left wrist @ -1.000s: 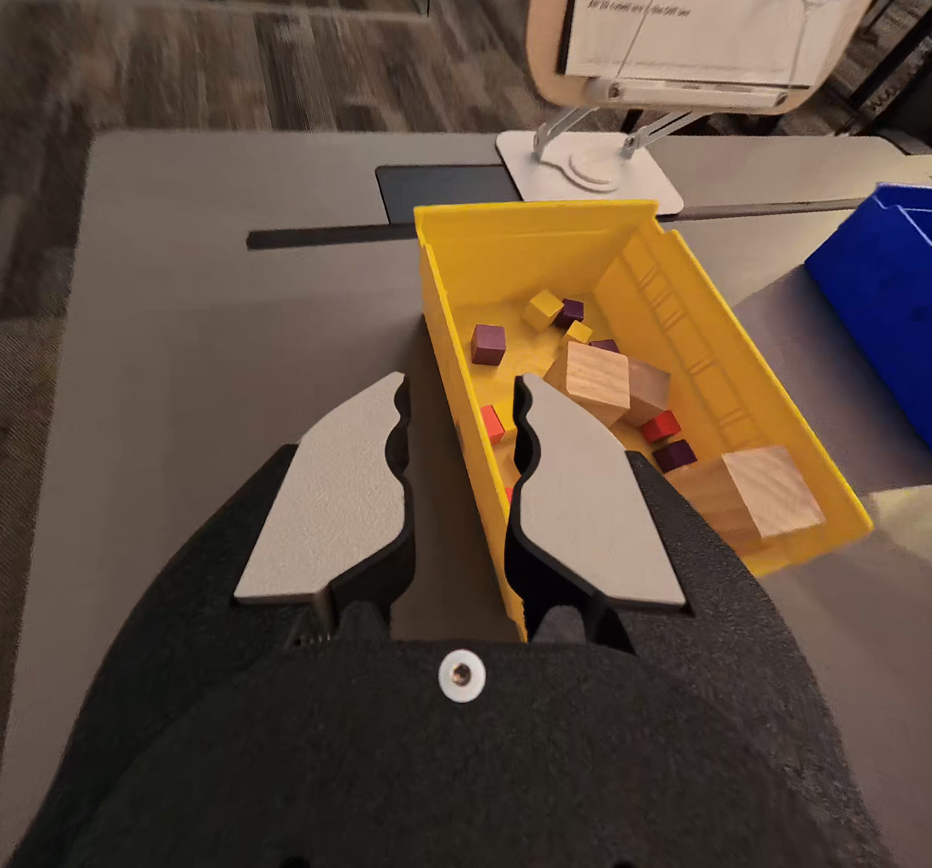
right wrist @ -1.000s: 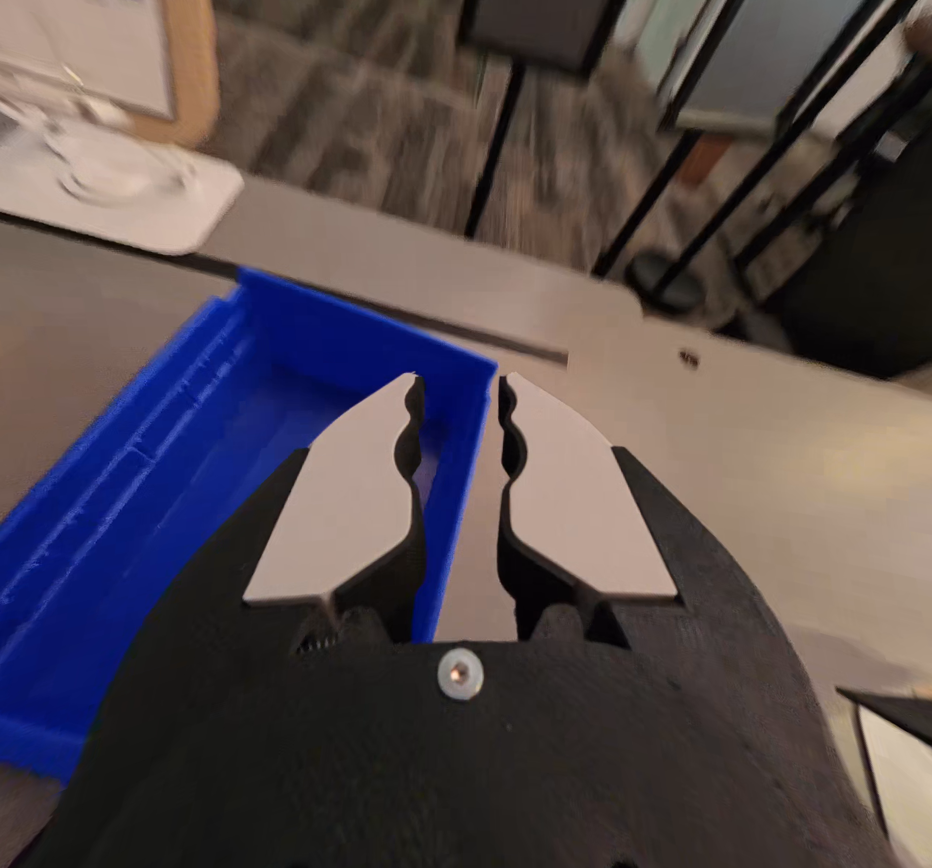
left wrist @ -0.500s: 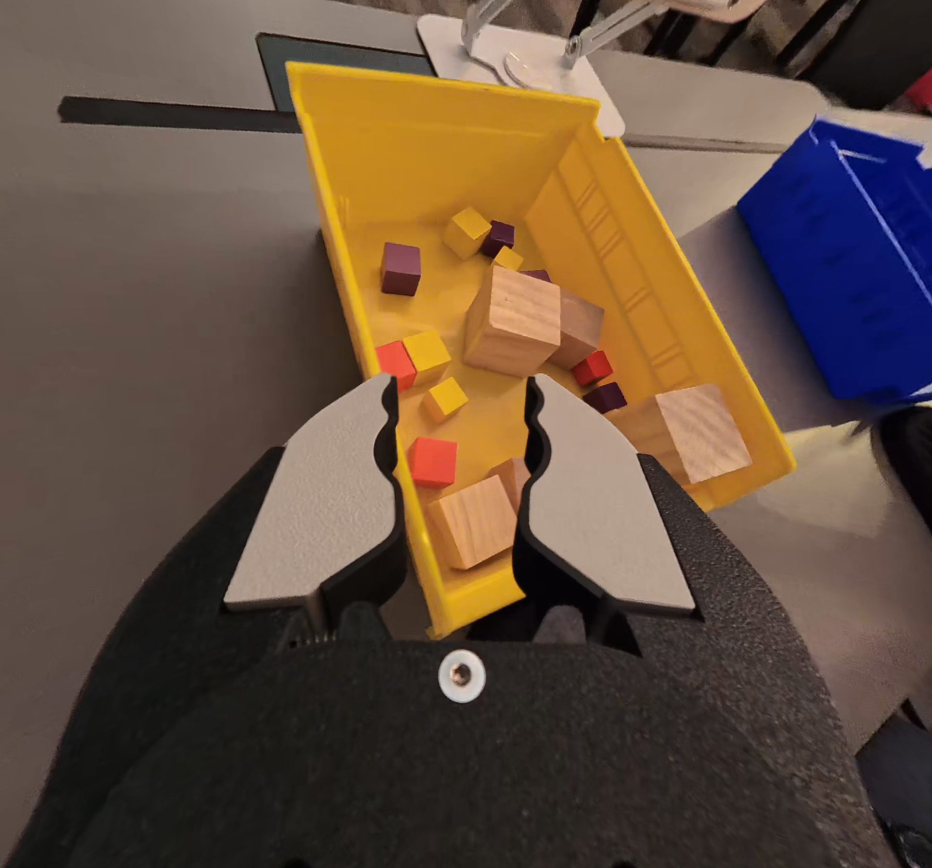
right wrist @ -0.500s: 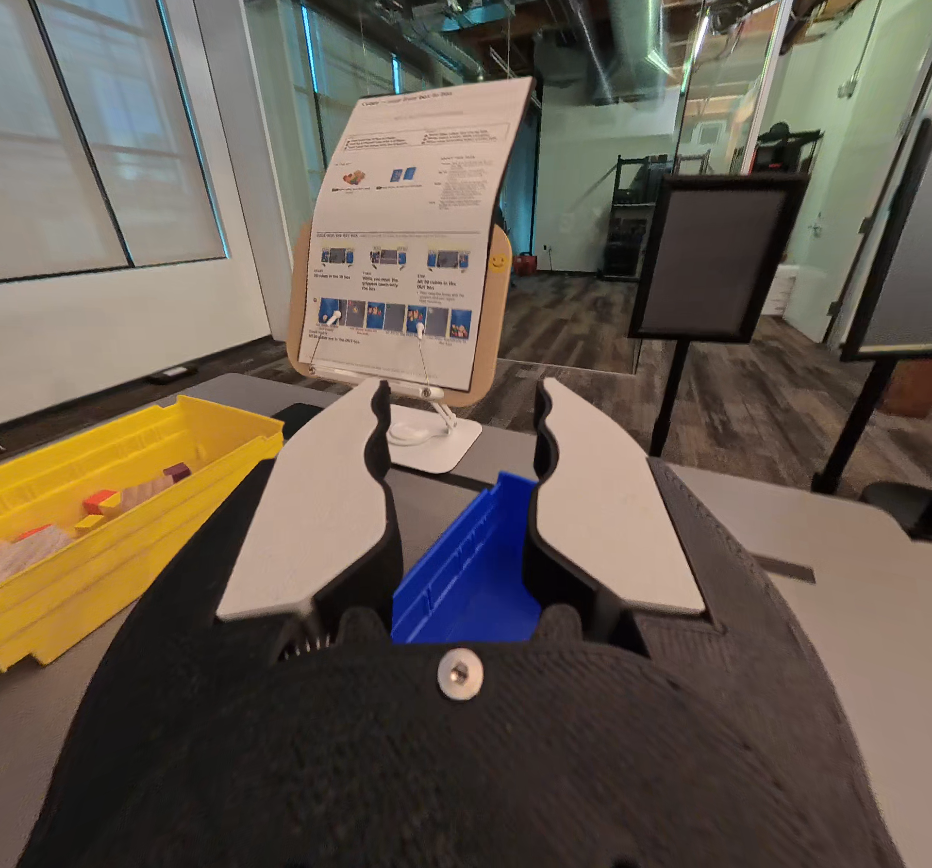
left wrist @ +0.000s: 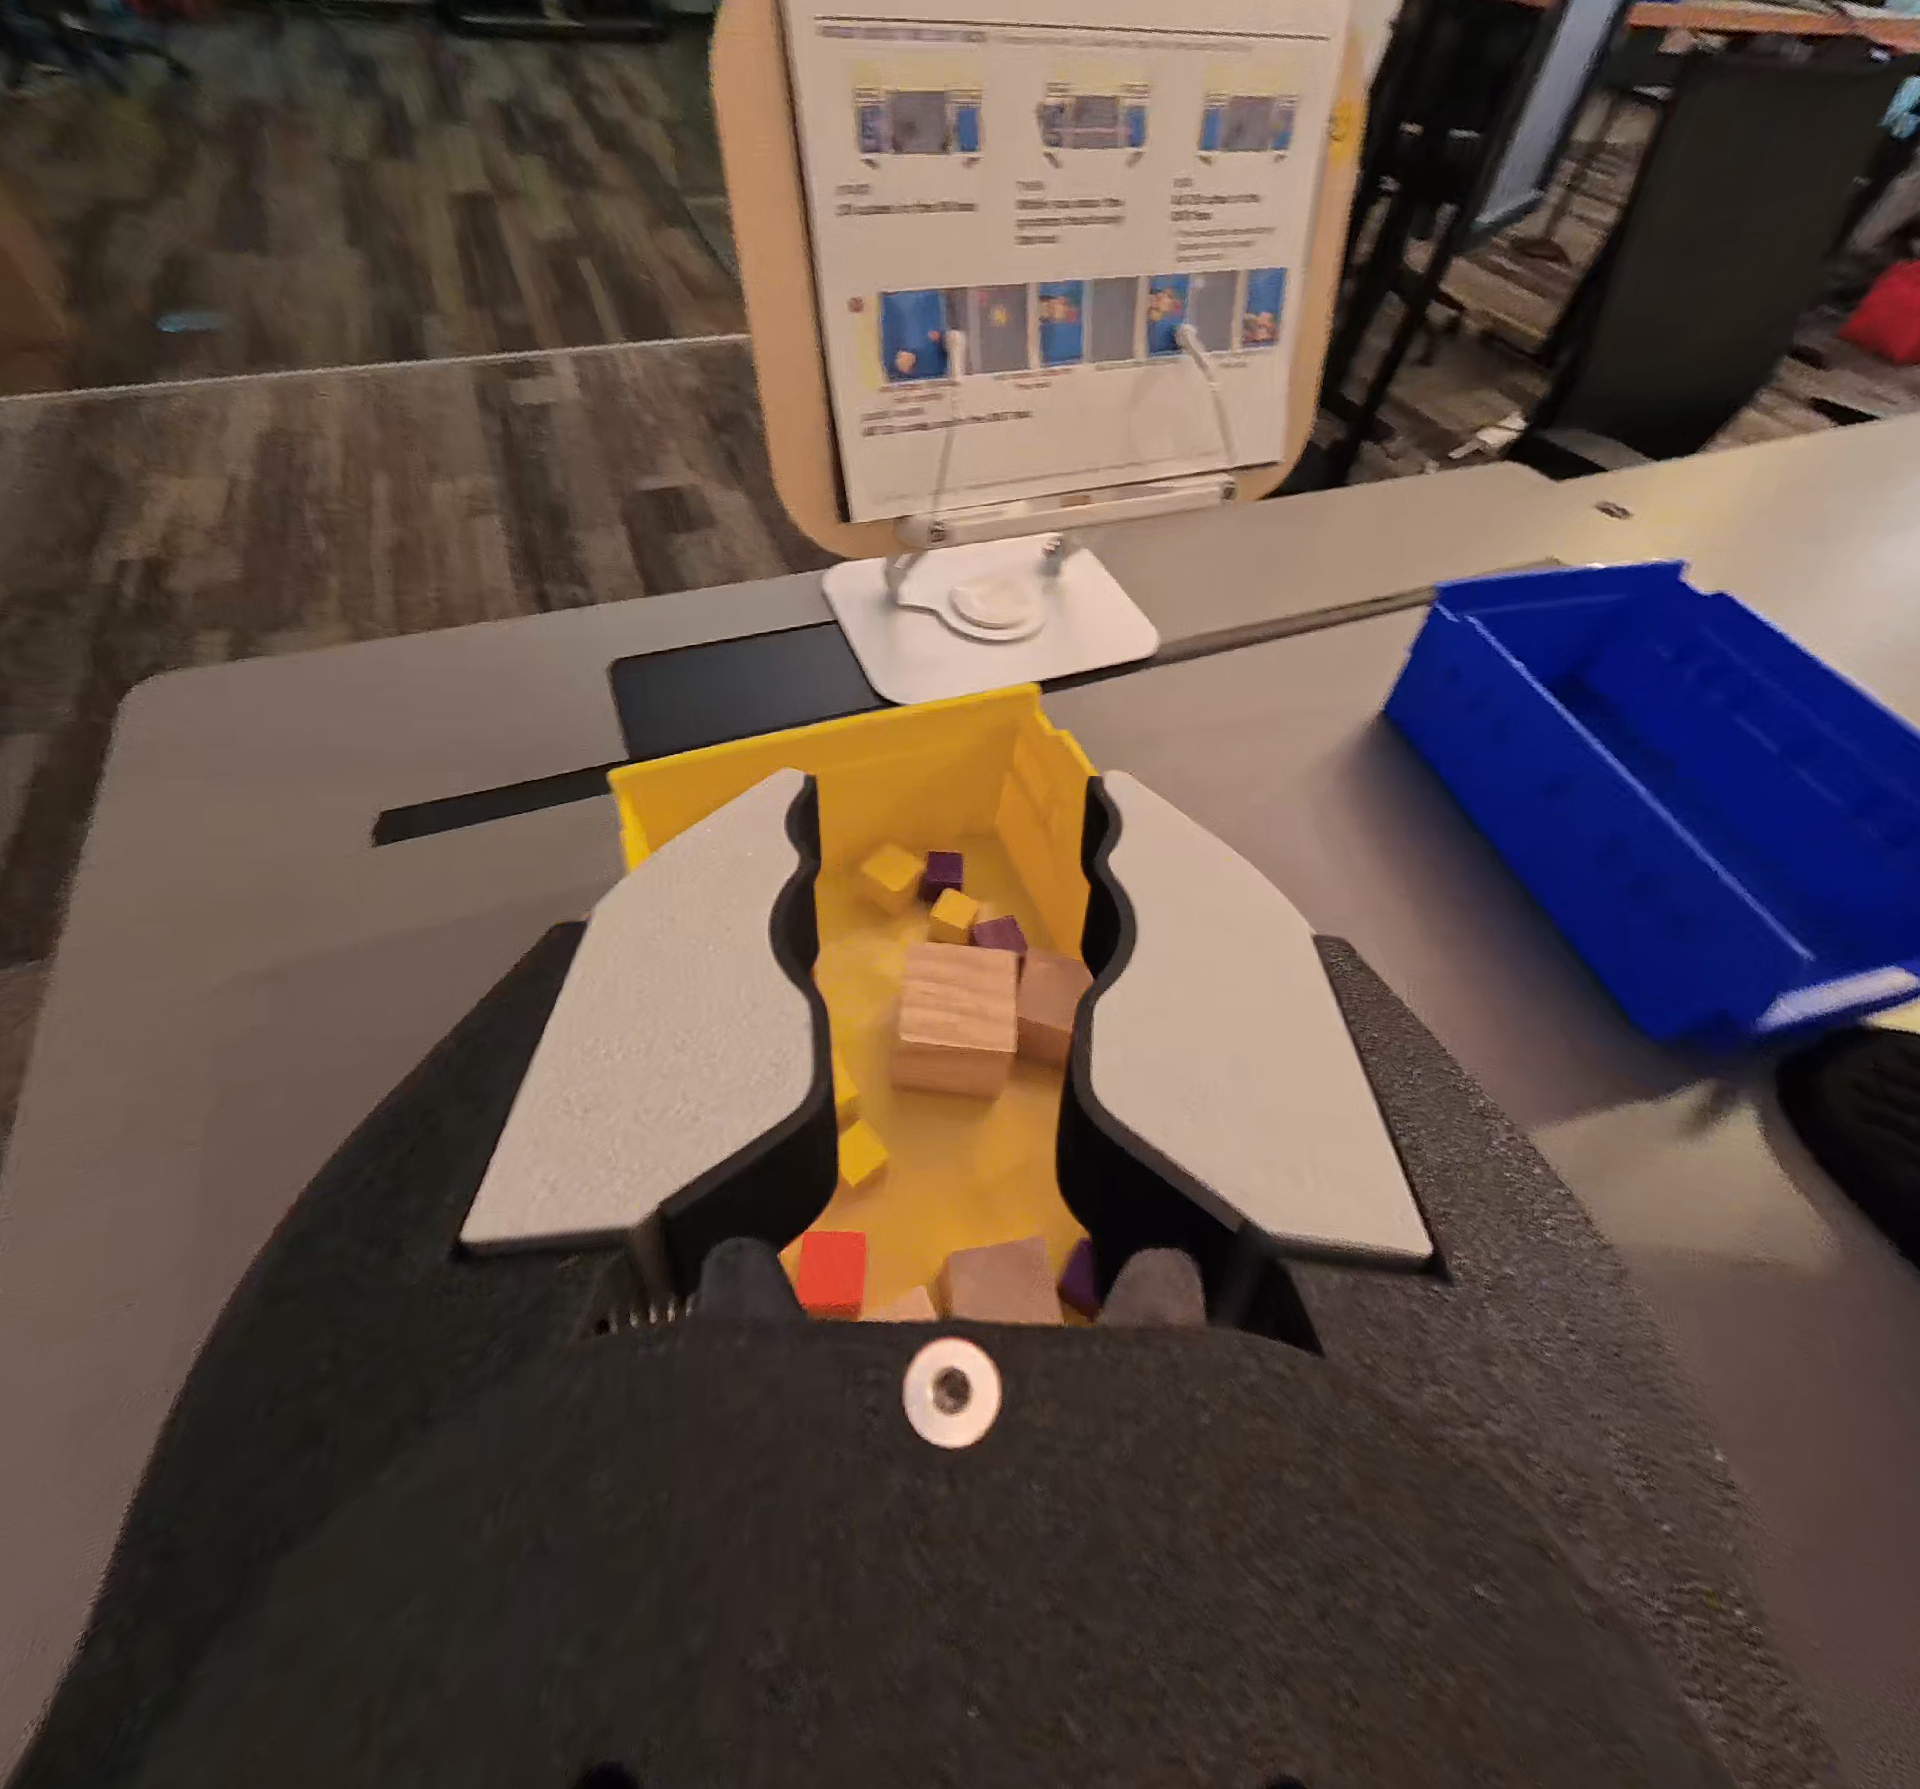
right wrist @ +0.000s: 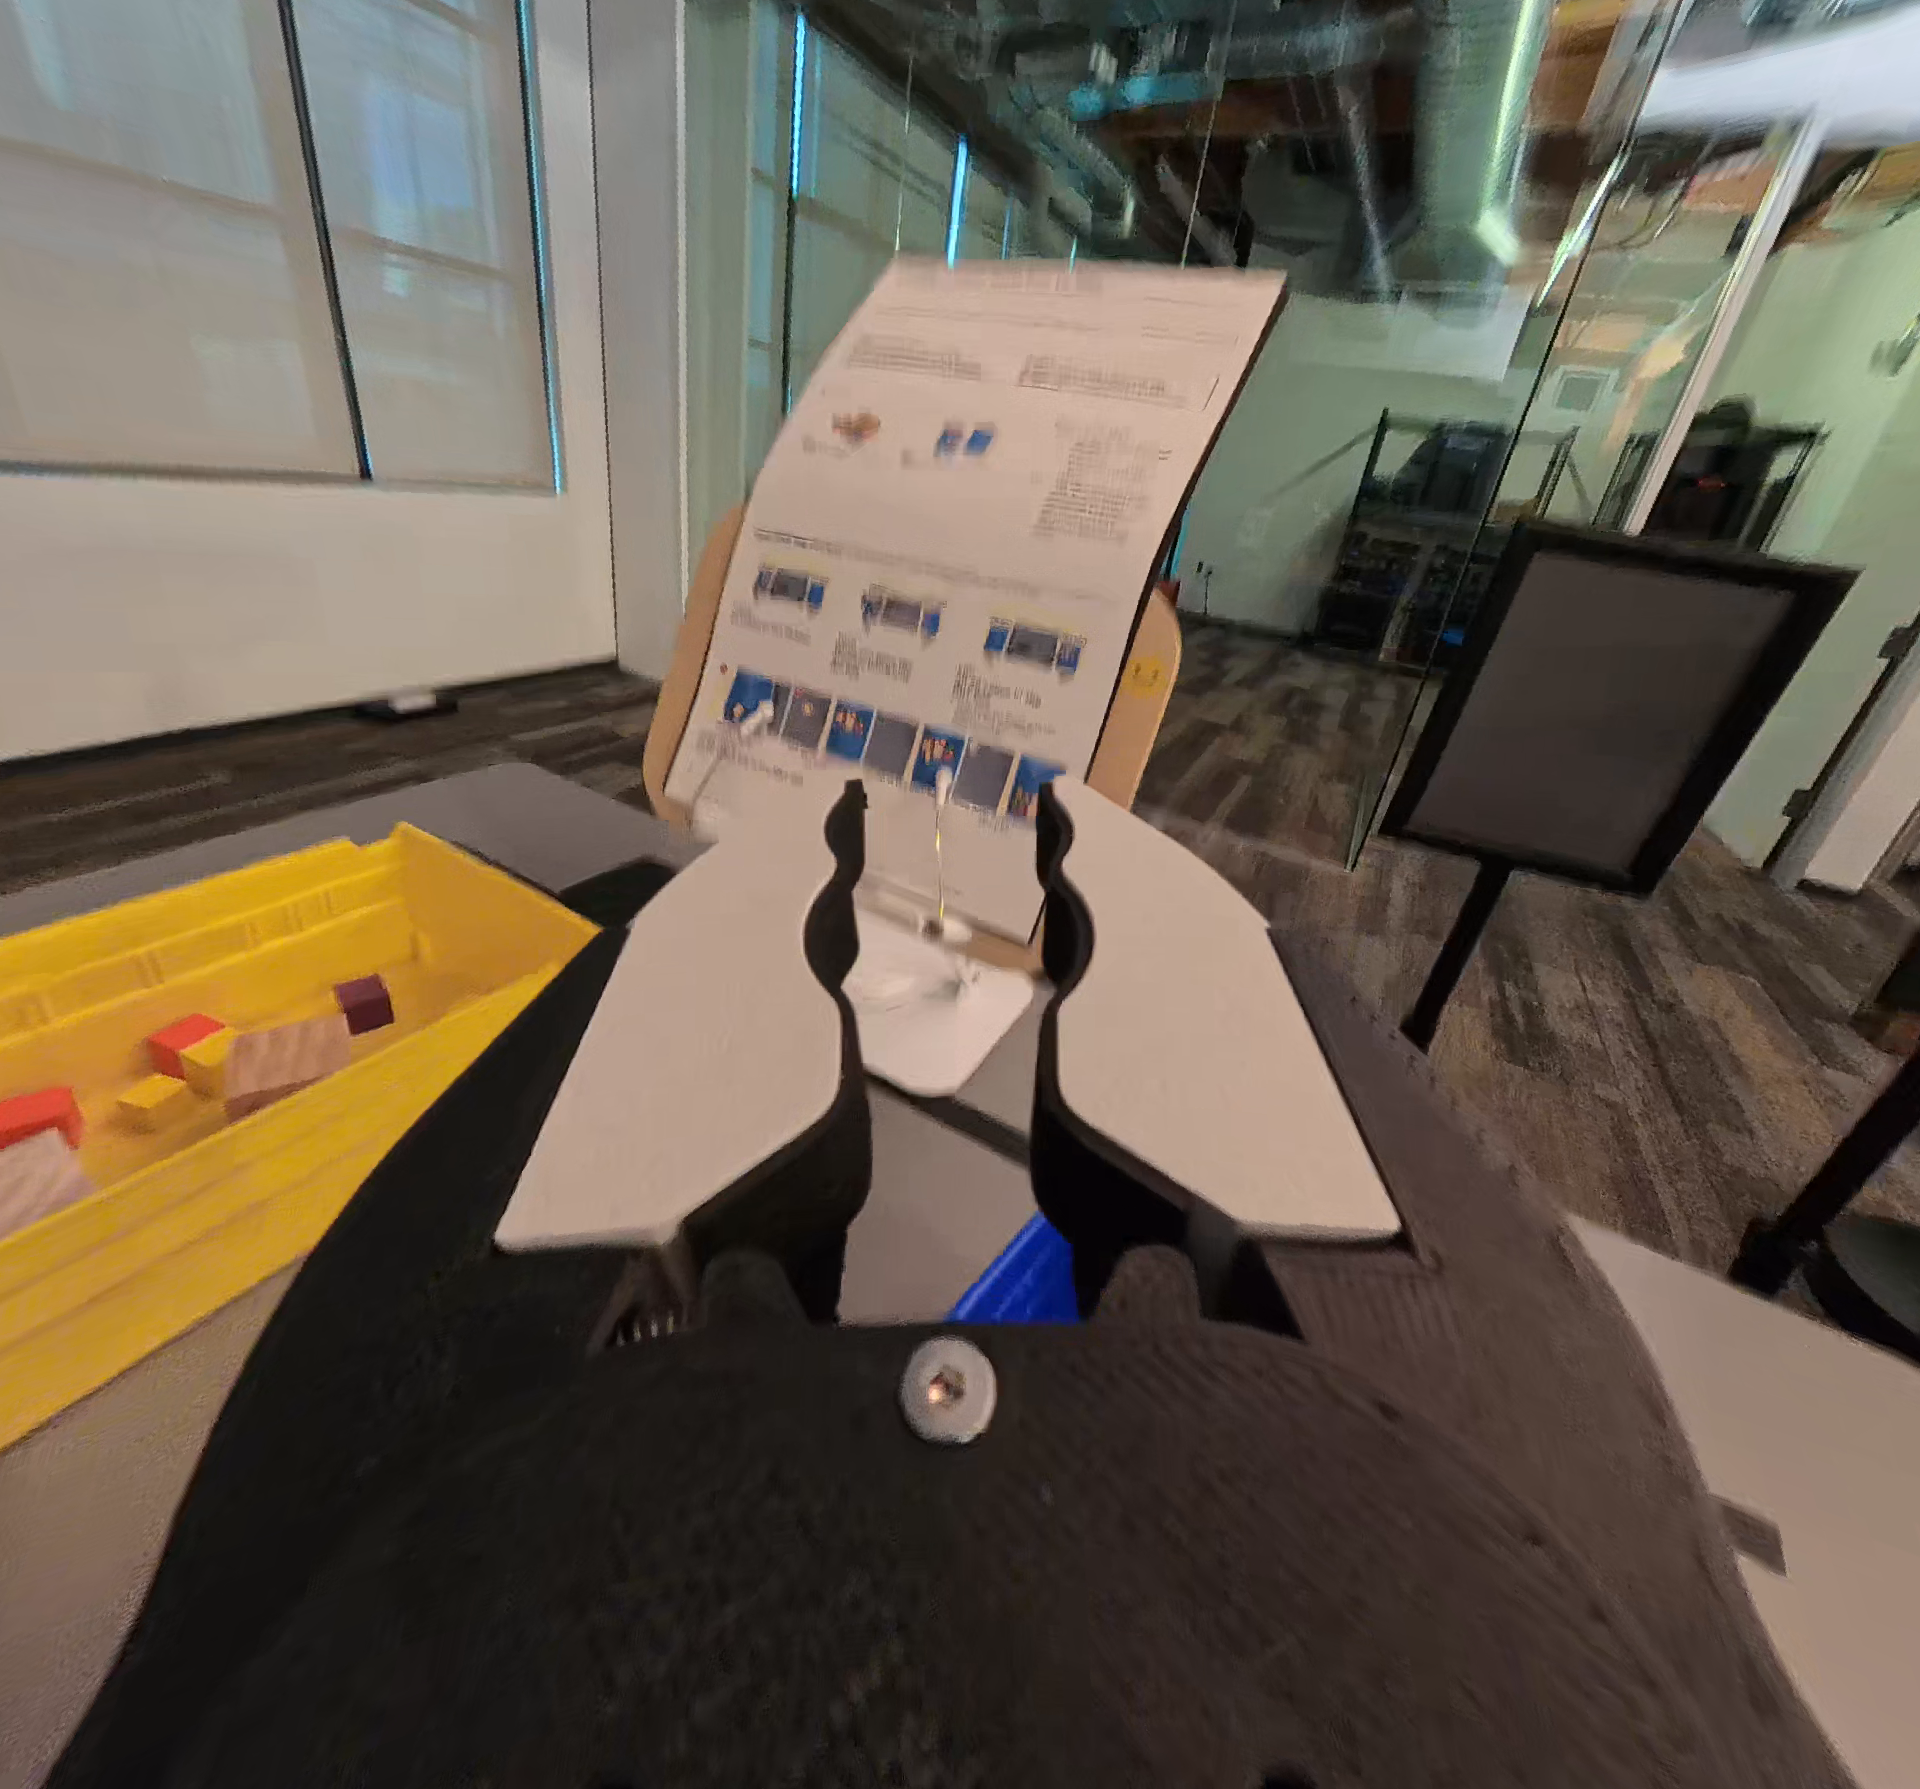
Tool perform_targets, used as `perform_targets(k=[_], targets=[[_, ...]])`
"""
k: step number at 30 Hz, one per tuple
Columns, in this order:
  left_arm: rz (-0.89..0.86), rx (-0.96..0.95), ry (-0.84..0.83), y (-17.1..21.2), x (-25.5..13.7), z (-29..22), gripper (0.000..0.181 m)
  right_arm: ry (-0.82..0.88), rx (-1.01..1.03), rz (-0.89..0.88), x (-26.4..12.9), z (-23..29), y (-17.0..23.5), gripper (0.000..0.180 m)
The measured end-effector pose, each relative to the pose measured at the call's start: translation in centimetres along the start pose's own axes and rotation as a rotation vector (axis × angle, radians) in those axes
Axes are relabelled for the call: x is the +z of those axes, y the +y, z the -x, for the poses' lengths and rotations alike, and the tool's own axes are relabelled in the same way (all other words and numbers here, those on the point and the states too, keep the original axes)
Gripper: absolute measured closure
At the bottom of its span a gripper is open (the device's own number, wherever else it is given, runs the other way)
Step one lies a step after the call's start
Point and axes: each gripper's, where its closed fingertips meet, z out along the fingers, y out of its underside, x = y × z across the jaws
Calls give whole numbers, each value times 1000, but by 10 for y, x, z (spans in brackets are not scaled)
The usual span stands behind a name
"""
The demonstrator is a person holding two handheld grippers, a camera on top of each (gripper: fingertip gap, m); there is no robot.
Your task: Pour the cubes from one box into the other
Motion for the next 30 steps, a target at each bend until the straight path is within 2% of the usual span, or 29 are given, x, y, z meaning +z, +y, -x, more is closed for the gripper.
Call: perform_targets(k=[3, 6, 8, 13, 15, 18, 21, 25, 28, 30], targets=[[43, 12, -16, 11, 9, 16, 136, -57, 51, 89, 13, 12, 20, 147], [98, -32, -61, 30, 21, 47, 137, -161, 117, 99, 27, 45, 26, 147], [159, -78, -99, 49, 33, 73, 137, -209, 133, 170, 40, 69, 40, 144], [304, -306, 79, 99, 75, 83, 144, -277, 137, 382, 69, 121, 98, 141], [365, -290, 66, 111, 82, 83, 149, -320, 172, 465, 77, 143, 123, 141], [418, -184, -76, 117, 80, 96, 150, -387, 285, 551, 84, 174, 149, 142], [499, -174, -117, 129, 75, 101, 137, -494, 425, 635, 88, 209, 171, 143], [536, -219, -123, 139, 71, 110, 137, -511, 408, 795, 95, 237, 192, 137], [549, -270, -54, 145, 73, 104, 137, -420, 305, 818, 113, 242, 191, 132], [569, -298, -4, 151, 77, 97, 137, -385, 299, 899, 125, 246, 194, 124]])
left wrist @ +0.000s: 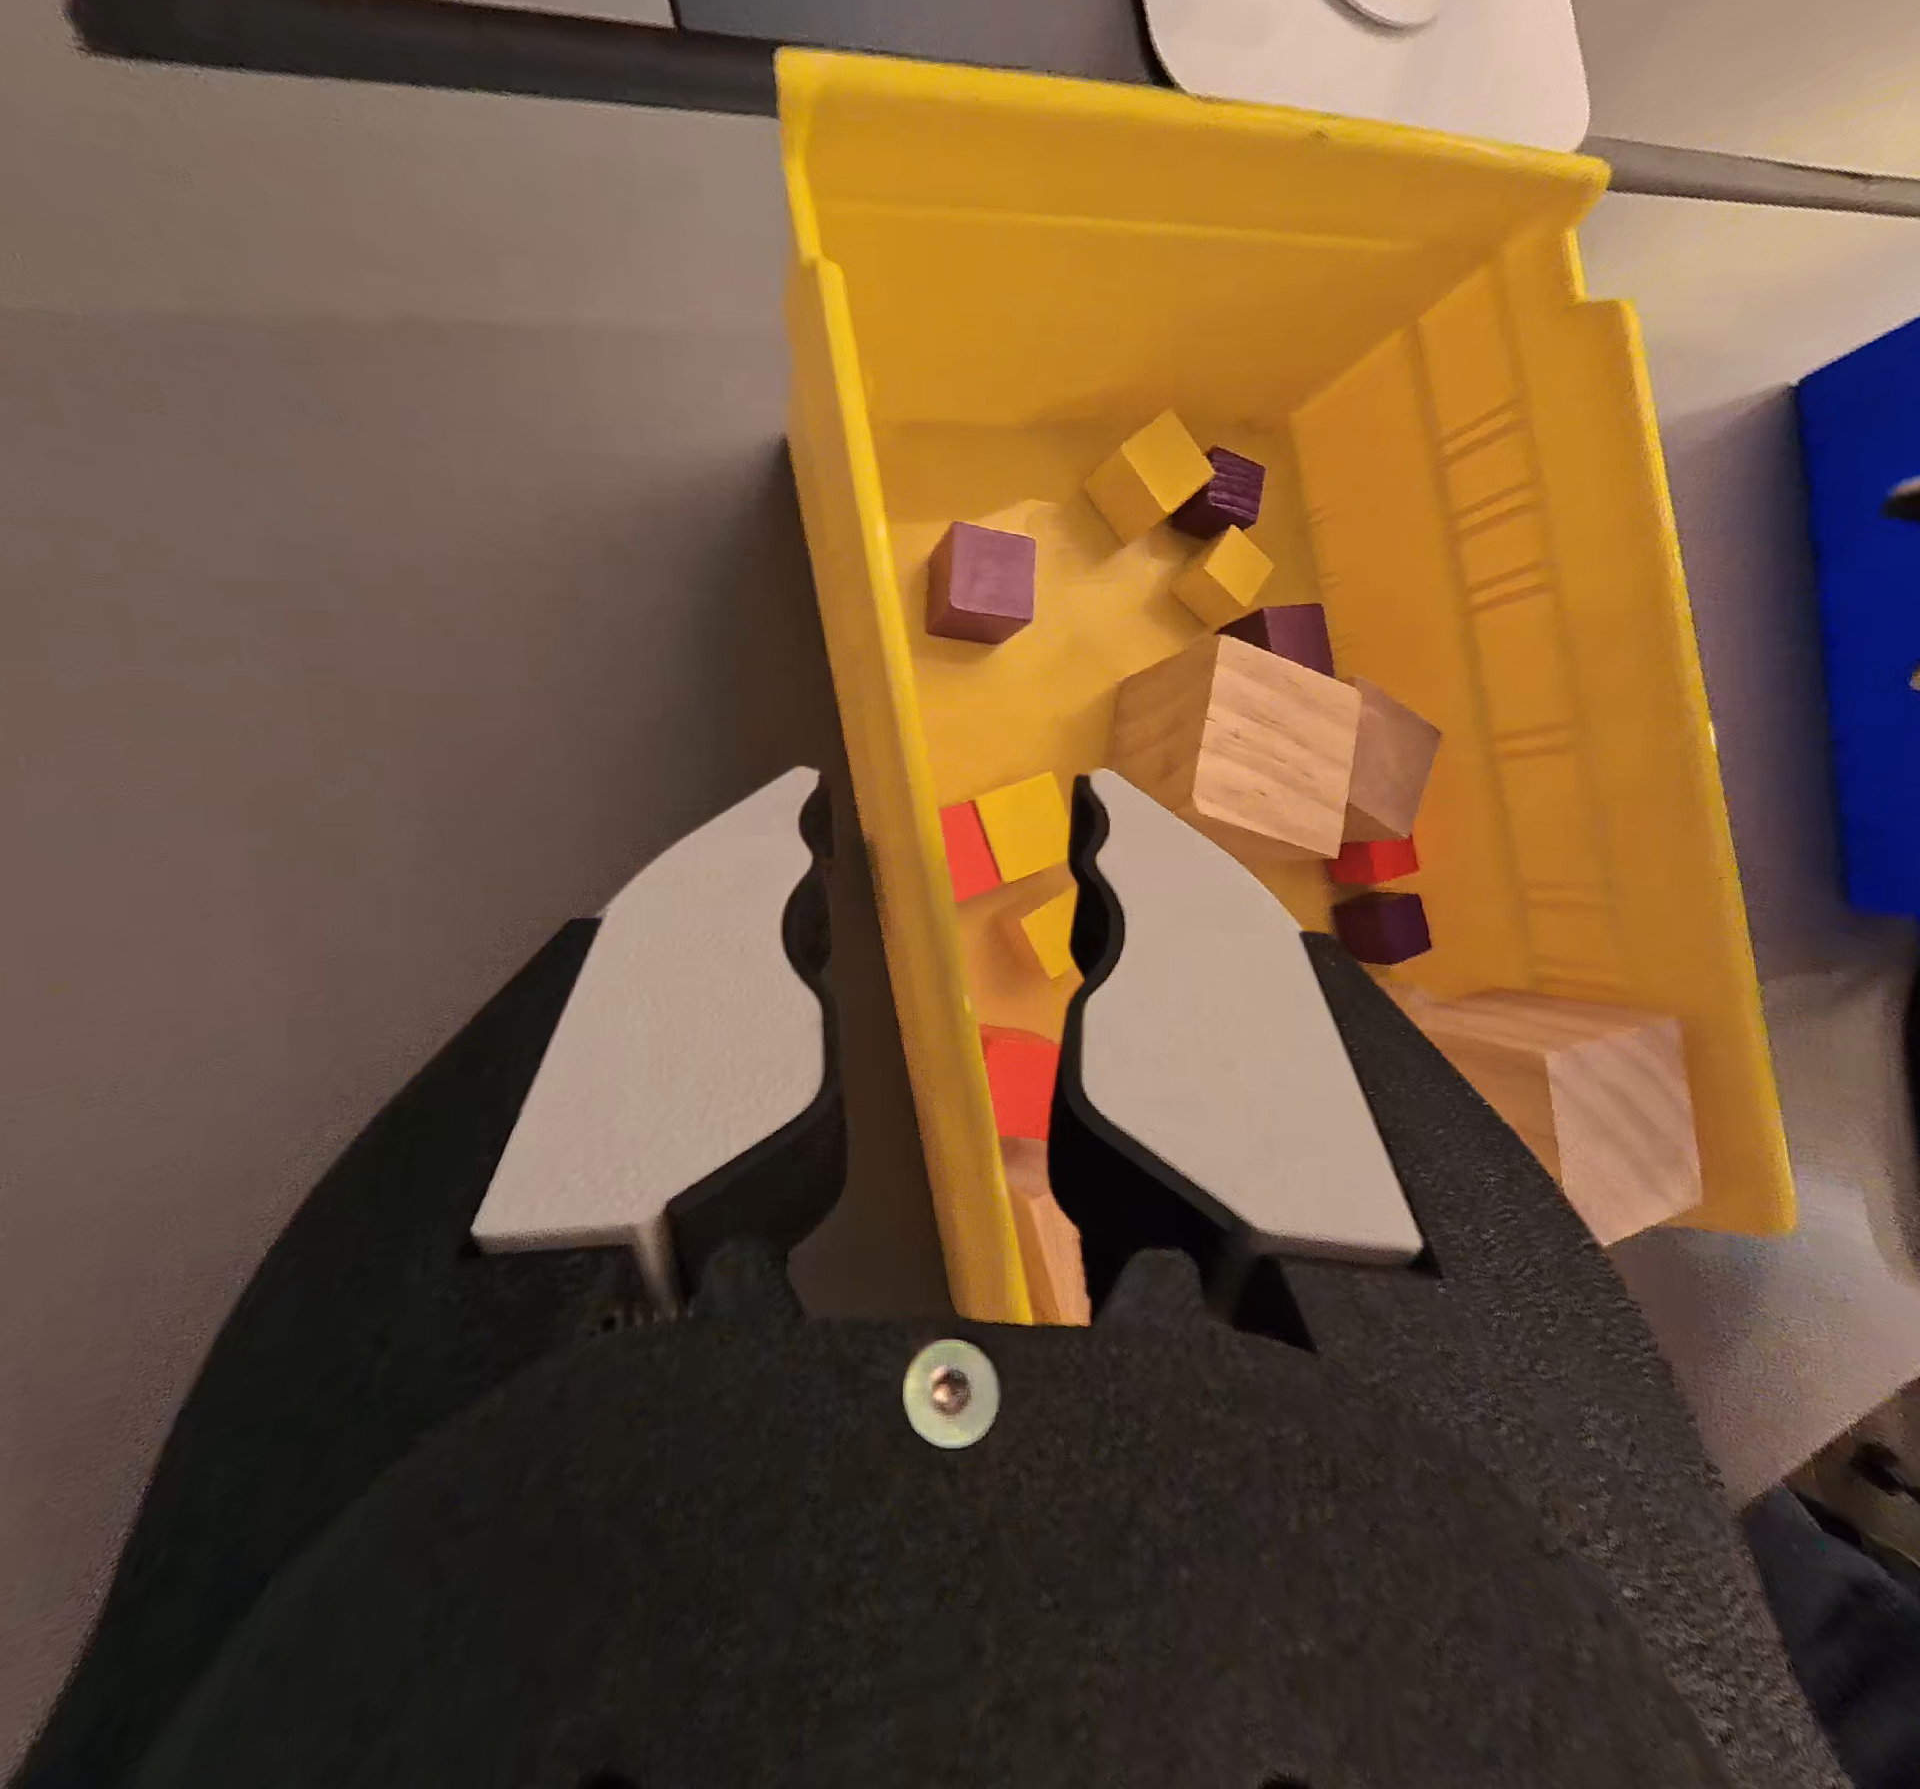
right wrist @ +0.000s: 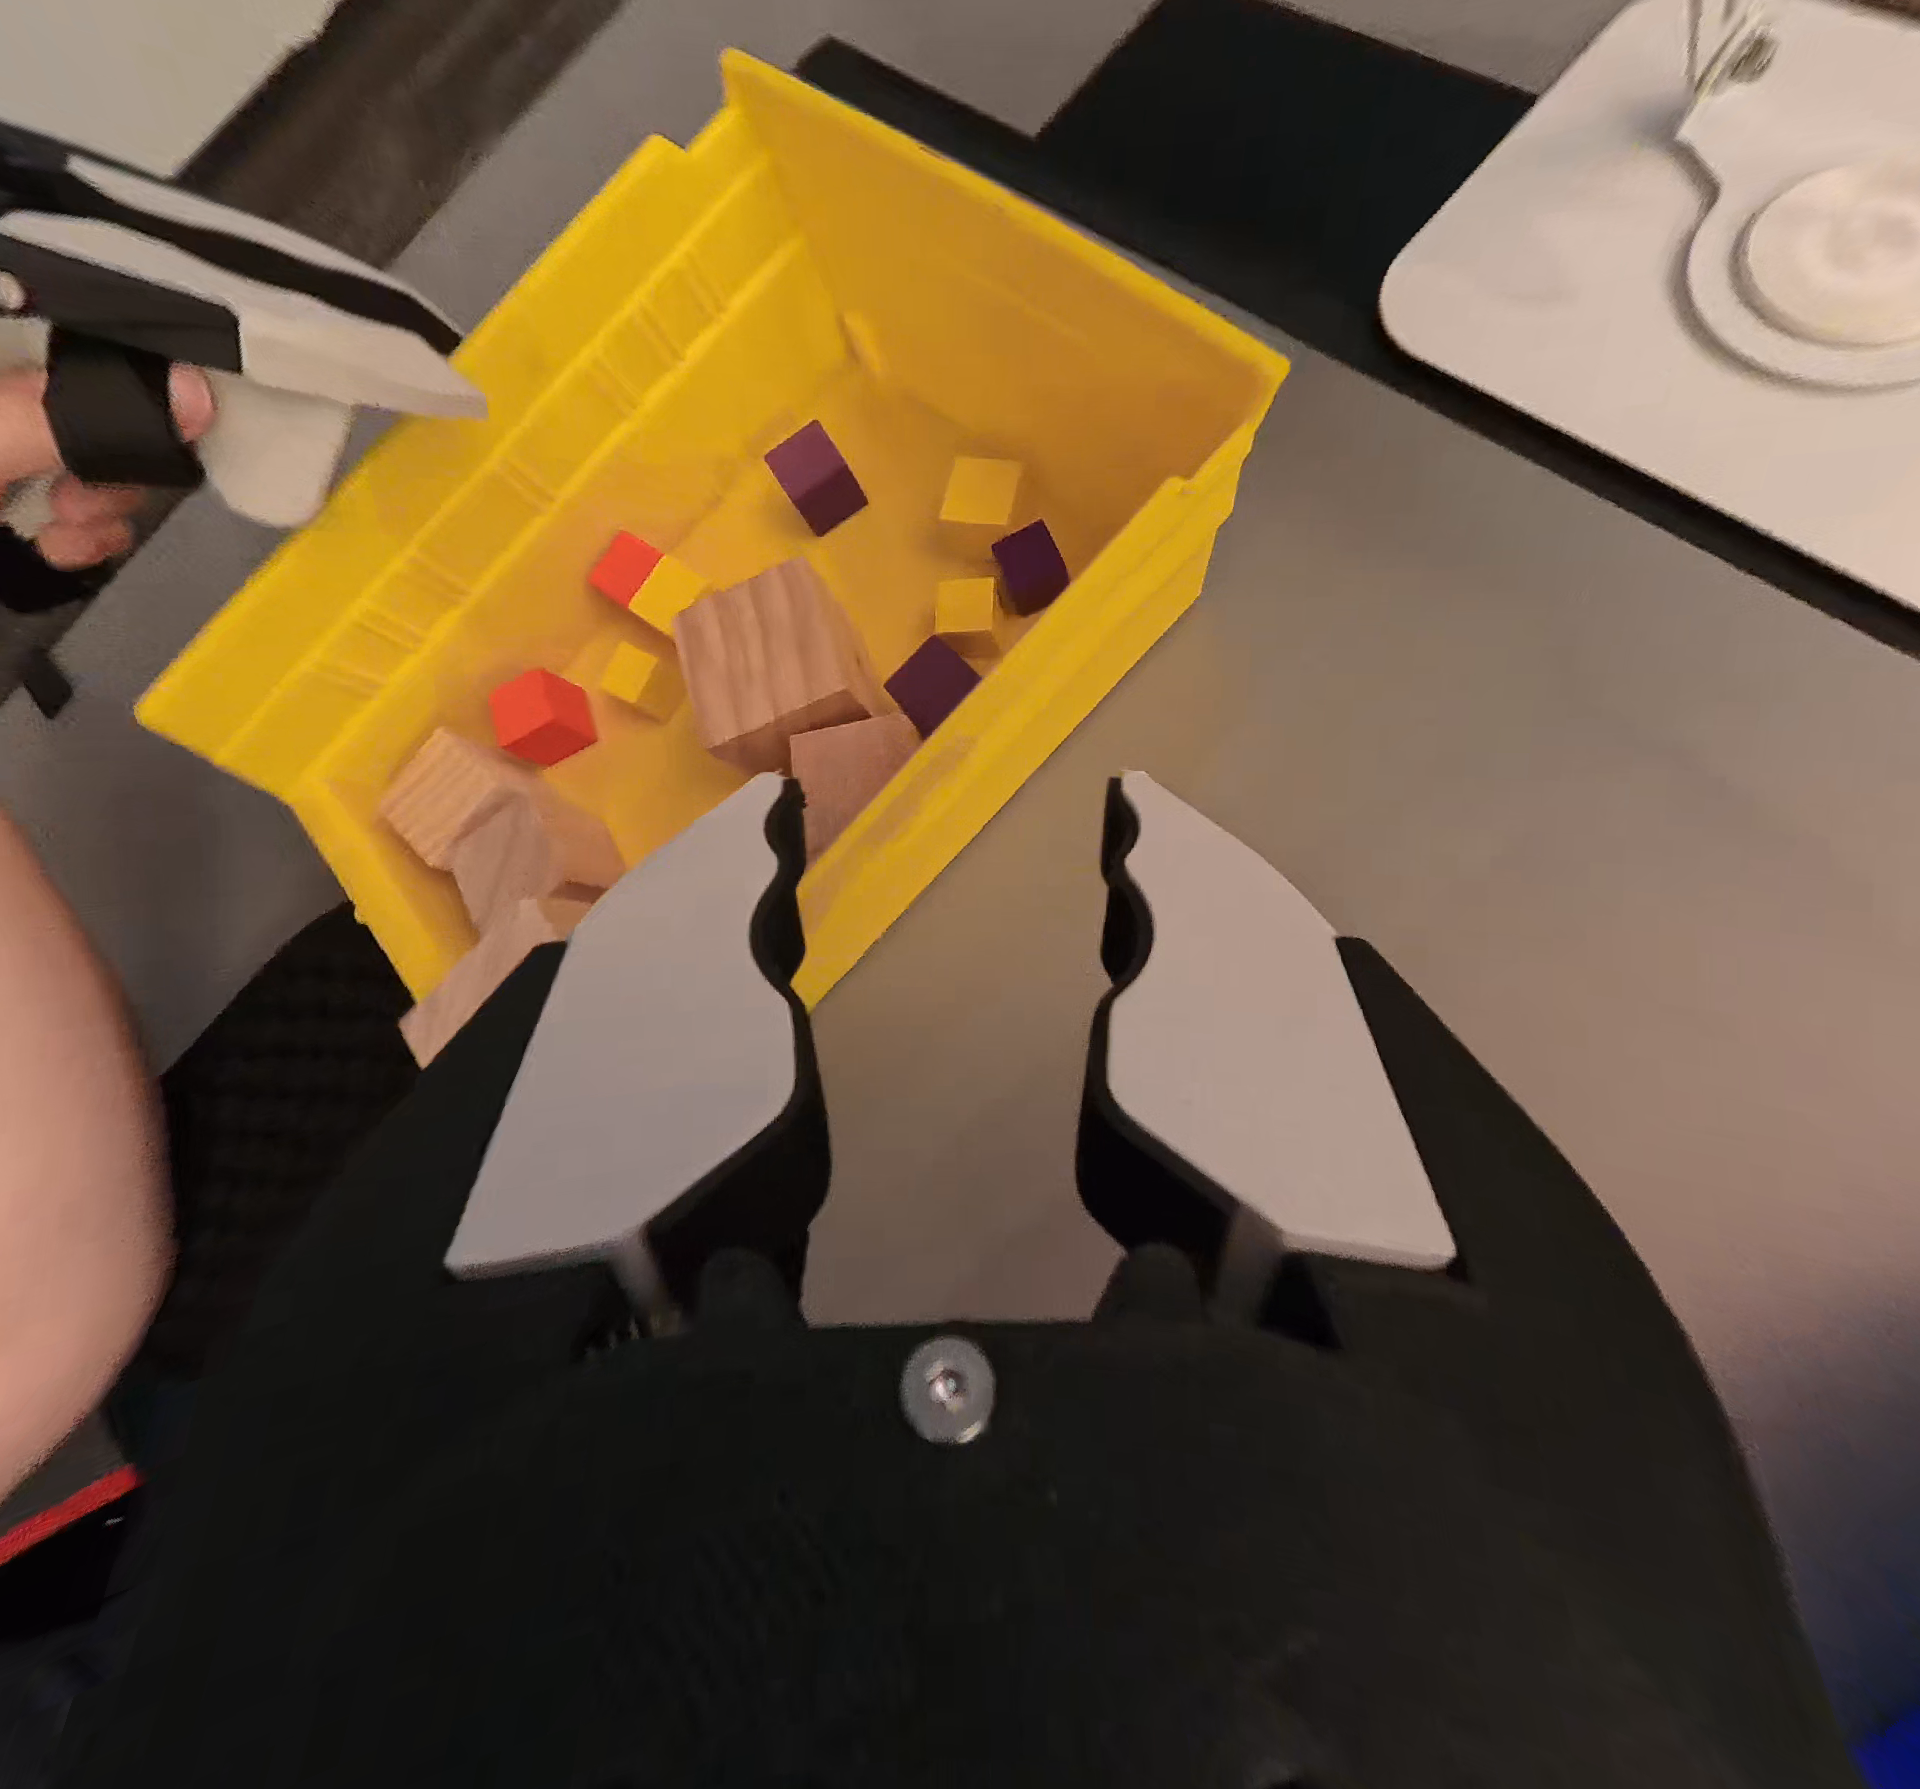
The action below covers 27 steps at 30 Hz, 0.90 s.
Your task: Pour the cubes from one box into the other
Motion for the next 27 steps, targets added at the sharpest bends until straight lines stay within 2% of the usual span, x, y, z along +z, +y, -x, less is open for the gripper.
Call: perform_targets(k=[4, 7, 10, 14, 17, 19, 23, 27], targets=[[90, 15, -33, 10, 16, -4, 140, 78, 76, 142, 26, -9, -8, 121], [204, 36, -209, 25, 22, 15, 148, 112, 138, 321, 48, -13, 11, 120], [289, 58, -253, 38, 29, 23, 155, 111, 201, 464, 65, -9, 33, 117], [307, 27, -173, 42, 37, 16, 173, 129, 278, 554, 78, -2, 44, 130], [322, 43, -212, 42, 37, 17, 174, 201, 238, 664, 83, 2, 57, 146], [328, 38, -234, 42, 38, 18, 175, 235, 231, 665, 84, 1, 56, 147], [329, 35, -221, 42, 40, 13, 175, 187, 276, 680, 78, 4, 63, 154], [341, 61, -229, 39, 51, -8, 175, 209, 279, 700, 65, -15, 68, 155]])
